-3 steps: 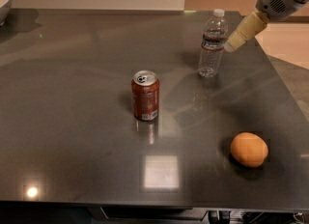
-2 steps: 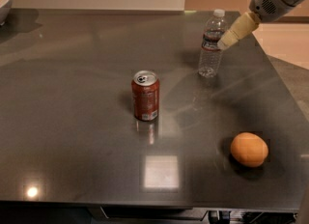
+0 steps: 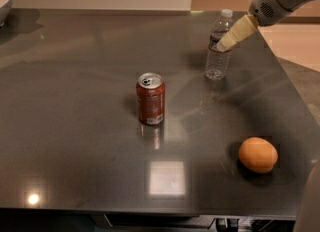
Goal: Move water bottle near orange
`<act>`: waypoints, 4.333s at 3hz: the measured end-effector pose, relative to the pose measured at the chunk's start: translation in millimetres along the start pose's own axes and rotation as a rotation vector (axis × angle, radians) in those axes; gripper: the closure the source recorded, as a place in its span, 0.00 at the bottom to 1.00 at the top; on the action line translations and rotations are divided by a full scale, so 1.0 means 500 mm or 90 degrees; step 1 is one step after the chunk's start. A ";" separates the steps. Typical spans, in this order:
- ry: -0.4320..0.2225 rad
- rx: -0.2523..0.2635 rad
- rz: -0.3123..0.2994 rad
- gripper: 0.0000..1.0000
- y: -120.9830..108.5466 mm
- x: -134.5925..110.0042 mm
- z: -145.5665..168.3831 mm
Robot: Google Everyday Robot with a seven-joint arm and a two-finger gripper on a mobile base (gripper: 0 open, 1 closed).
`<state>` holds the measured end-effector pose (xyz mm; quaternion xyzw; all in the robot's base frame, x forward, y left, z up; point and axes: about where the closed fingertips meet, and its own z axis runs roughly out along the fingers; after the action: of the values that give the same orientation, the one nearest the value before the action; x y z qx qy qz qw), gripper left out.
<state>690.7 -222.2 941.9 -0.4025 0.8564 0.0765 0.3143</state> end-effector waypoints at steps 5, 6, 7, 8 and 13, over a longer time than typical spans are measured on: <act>-0.019 -0.096 -0.045 0.90 0.079 -0.013 -0.006; -0.033 -0.113 -0.060 1.00 0.115 -0.007 -0.059; -0.049 -0.123 -0.084 1.00 0.163 0.009 -0.119; -0.053 -0.112 -0.107 1.00 0.210 0.043 -0.169; -0.034 -0.094 -0.137 0.82 0.346 0.194 -0.199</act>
Offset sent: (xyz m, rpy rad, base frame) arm -0.0016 0.0194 -0.0016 0.0394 0.0100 0.0894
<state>469.2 -207.7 941.1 -0.5118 0.7918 0.1158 0.3126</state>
